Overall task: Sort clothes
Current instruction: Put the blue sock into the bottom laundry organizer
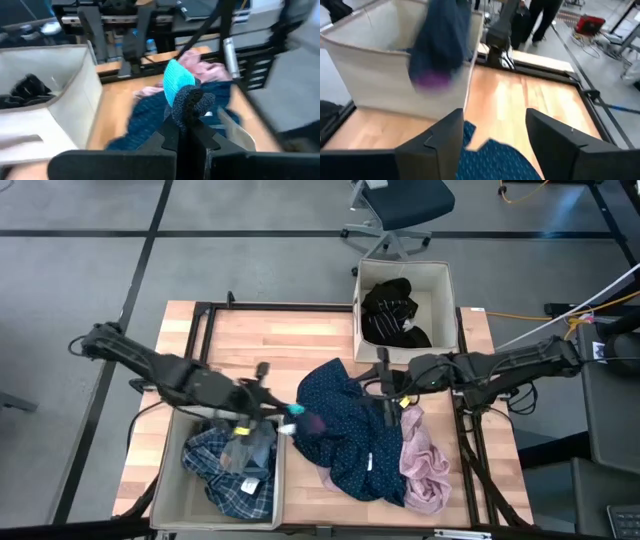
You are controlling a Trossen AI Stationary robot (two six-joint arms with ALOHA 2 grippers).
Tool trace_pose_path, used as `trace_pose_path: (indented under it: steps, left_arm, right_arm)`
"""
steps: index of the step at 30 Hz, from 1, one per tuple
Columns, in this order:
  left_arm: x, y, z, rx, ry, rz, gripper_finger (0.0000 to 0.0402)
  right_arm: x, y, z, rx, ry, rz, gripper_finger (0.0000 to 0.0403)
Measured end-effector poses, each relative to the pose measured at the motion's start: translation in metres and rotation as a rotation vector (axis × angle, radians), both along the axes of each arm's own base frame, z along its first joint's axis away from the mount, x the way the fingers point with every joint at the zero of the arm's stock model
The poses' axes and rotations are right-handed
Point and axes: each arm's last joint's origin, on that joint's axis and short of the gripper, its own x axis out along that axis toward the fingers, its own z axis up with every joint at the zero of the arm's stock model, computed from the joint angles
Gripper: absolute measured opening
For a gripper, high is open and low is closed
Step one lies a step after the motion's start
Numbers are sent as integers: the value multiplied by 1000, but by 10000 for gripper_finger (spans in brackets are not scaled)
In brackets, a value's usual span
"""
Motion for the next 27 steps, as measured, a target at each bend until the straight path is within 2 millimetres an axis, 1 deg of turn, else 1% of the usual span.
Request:
trace_pose_path:
  steps: [2,6,9,12,16,20,22,24,27]
  left_arm:
    - [-20,-1,15,-89,15,-26,6]
    - [-59,1,34,-334,123,-49,3]
    - [-82,1,39,-482,211,-51,3]
    - [-96,0,30,-552,325,-10,4]
    - [-102,-7,0,-584,499,129,2]
    - [-97,-18,-32,-602,601,226,13]
    - [-93,-23,-45,-593,624,251,19]
    - [-87,-24,-52,-571,637,270,27]
    - [-81,-22,-55,-570,634,302,46]
  right_arm:
    - [-6,-2,0,-8,27,-13,222]
    - [-10,-3,-8,3,117,-55,229]
    - [-11,-4,-12,-3,163,-63,229]
    - [-12,-4,-15,2,190,-70,229]
    - [-12,-4,-15,15,191,-76,229]
    - [-12,-4,-15,12,190,-80,229]
    - [-12,-5,-15,3,189,-98,229]
    - [-12,-5,-15,-6,186,-111,229]
    - [-12,-6,-15,-13,185,-122,229]
